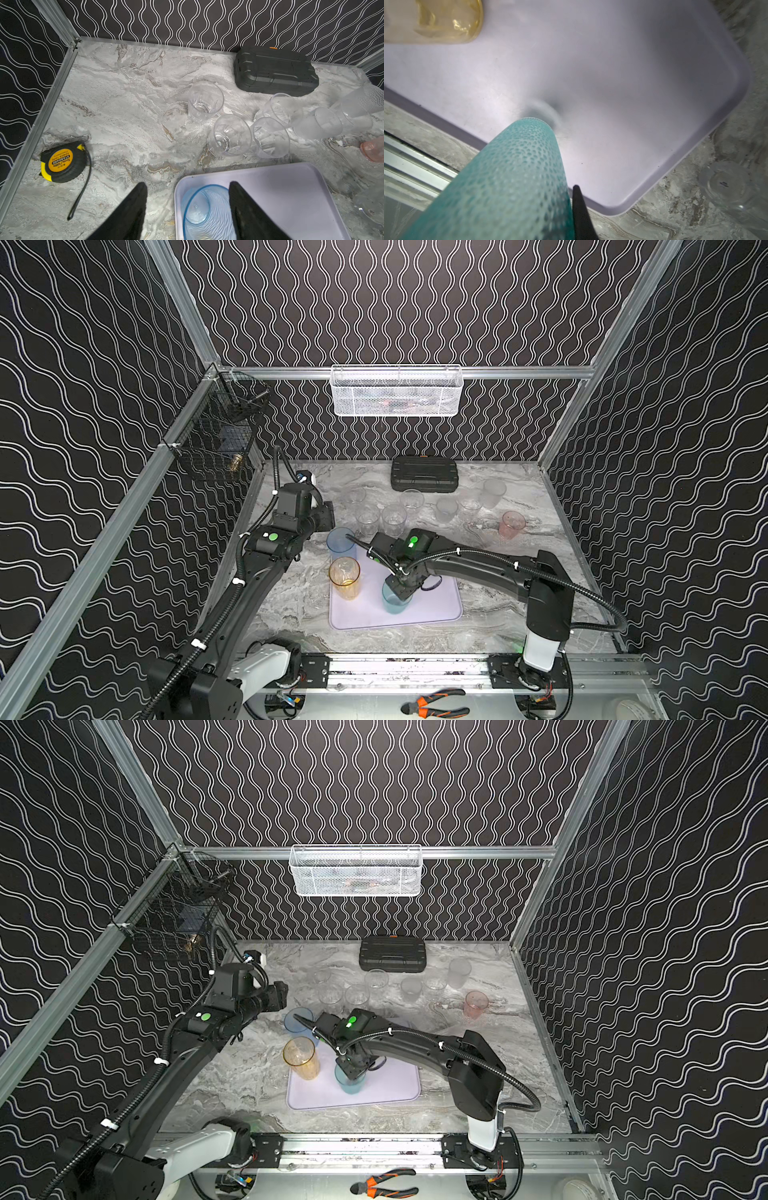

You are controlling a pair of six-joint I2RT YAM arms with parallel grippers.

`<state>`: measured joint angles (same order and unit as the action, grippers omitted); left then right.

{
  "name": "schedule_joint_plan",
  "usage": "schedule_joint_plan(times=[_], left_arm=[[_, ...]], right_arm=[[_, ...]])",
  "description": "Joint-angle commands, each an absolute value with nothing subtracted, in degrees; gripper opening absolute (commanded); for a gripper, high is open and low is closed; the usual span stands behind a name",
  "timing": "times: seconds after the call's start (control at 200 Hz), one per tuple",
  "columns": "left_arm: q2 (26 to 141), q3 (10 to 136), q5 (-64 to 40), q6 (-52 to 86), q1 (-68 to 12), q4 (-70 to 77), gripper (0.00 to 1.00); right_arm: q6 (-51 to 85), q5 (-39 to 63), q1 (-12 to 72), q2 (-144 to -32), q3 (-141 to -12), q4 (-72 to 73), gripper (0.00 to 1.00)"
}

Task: Place the glasses into the tray
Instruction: Place the glass on the tray.

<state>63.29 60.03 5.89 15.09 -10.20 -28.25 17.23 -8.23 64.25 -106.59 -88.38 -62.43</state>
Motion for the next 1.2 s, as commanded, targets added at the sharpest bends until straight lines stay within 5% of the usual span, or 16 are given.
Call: schedule_joint_plan(times=[0.0, 0.766, 0.901, 1.196], left_arm=[[62.77, 59.44, 6.23, 15.16, -10.02, -28.16, 0.66], [62.23, 58.89, 6.06, 15.03, -9.32, -27.33, 0.67], [62.38, 58.73, 5.98, 15.20, -9.31, -27.20, 0.67], [63.00, 58.87, 5.53, 15.33, -9.32, -26.98, 0.66]], right_arm=[[20.29, -7.22, 65.97, -107.85, -89.00, -60.57, 0.00], [24.92, -9.04, 71.43, -120.23, -101.01, -61.73, 0.00], [25.37, -9.13, 71.38, -119.24, -101.02, -61.10, 0.14], [27.89, -3.74, 69.67, -113.34, -94.25, -54.68, 0.25]])
